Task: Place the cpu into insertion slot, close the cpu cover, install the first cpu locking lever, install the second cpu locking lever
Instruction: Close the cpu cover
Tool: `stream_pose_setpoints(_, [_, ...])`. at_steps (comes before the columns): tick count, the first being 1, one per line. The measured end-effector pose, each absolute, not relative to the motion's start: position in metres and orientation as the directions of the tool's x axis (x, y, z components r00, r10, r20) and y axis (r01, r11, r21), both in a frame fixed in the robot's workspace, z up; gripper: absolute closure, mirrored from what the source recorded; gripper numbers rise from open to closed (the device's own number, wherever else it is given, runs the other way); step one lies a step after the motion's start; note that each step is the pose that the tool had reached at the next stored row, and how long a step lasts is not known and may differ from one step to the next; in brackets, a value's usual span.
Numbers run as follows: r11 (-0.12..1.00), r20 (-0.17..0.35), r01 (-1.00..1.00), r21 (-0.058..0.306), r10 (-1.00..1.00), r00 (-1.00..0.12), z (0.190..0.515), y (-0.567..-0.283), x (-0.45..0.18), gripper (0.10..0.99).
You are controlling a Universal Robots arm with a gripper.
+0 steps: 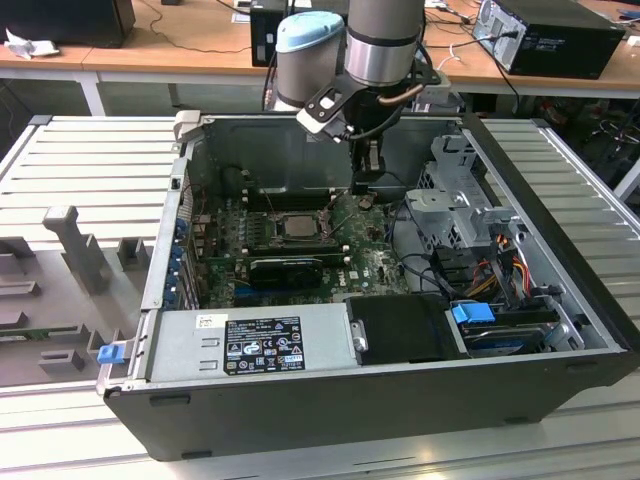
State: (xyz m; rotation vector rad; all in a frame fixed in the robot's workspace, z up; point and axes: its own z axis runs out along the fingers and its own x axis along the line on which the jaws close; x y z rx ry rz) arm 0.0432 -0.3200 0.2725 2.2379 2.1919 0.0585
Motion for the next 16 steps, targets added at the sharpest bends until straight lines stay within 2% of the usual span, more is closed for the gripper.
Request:
stream_pose_setpoints(8, [-0.021,0.021,0.999,0.032,1.000,0.021,0.256,-0.320,0.053,0.980])
stream_pose_setpoints(16, [-0.021,0.021,0.999,0.032,1.000,0.020,0.254,-0.320,0.047,0.980])
